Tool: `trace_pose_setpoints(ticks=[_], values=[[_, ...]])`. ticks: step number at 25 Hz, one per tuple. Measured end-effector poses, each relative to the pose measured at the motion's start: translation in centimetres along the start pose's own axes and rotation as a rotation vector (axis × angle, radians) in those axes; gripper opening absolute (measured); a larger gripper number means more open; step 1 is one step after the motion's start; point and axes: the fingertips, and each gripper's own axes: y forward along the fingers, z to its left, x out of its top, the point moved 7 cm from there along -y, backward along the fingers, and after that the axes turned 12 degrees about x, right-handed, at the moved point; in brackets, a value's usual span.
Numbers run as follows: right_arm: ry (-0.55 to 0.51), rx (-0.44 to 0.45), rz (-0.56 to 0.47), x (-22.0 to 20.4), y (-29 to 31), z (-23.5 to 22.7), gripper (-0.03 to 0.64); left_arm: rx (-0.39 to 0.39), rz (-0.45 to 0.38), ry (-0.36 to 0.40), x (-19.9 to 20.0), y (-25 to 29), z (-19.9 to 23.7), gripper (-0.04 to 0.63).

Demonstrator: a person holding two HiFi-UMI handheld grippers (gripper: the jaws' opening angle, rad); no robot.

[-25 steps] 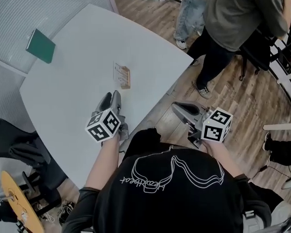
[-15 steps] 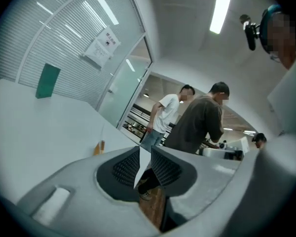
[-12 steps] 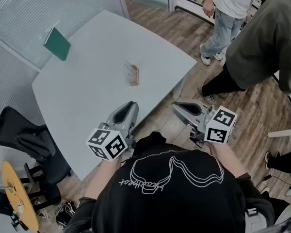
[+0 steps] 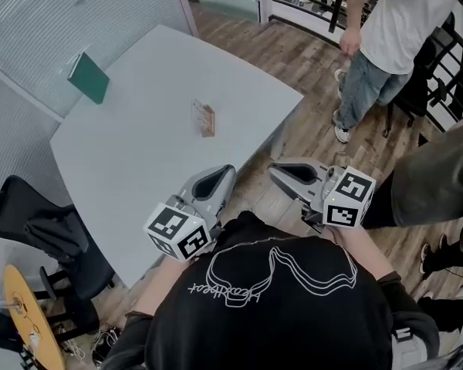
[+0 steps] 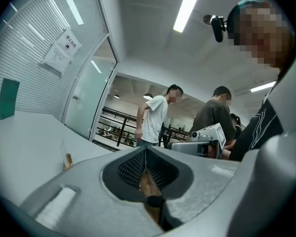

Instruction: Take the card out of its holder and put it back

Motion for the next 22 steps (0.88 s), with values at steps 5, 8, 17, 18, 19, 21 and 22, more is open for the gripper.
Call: trace_pose_setpoints(ticks=[5, 8, 17, 18, 19, 21, 22], values=[[-0.01, 0.004, 0.007, 0.19, 0.23, 0.45, 0.006, -0.019, -0.004, 0.027, 0.36, -0.07, -0.56, 0.015], [-0.017, 0.007, 0.008, 0.38, 0.26, 0.55, 0.006, -0.022, -0.008, 0.042, 0.41, -0.07, -0.83, 0.015], [-0.021, 0.014, 0.018, 0.32, 0.28, 0.49, 0.006, -0.004, -0.004, 0.026, 0.44, 0.2, -0.7, 0.015], [-0.02, 0.012, 0.019, 0.24, 0.26, 0.4, 0.006, -0.005, -0.003, 0.023, 0.39, 0.3, -0.66, 0.015], [-0.019, 0.01, 0.02, 0.16, 0.24, 0.29, 0.006, -0.006, -0.003, 0.021, 0.36, 0.4, -0.61, 0.015], [-0.018, 0.006, 0.02, 0.07, 0.21, 0.11, 0.006, -0.007, -0.002, 0.022, 0.33, 0.58, -0.52, 0.015], [-0.018, 0.004, 0.02, 0.04, 0.19, 0.03, 0.006, -0.007, -0.002, 0.023, 0.32, 0.67, -0.48, 0.015]])
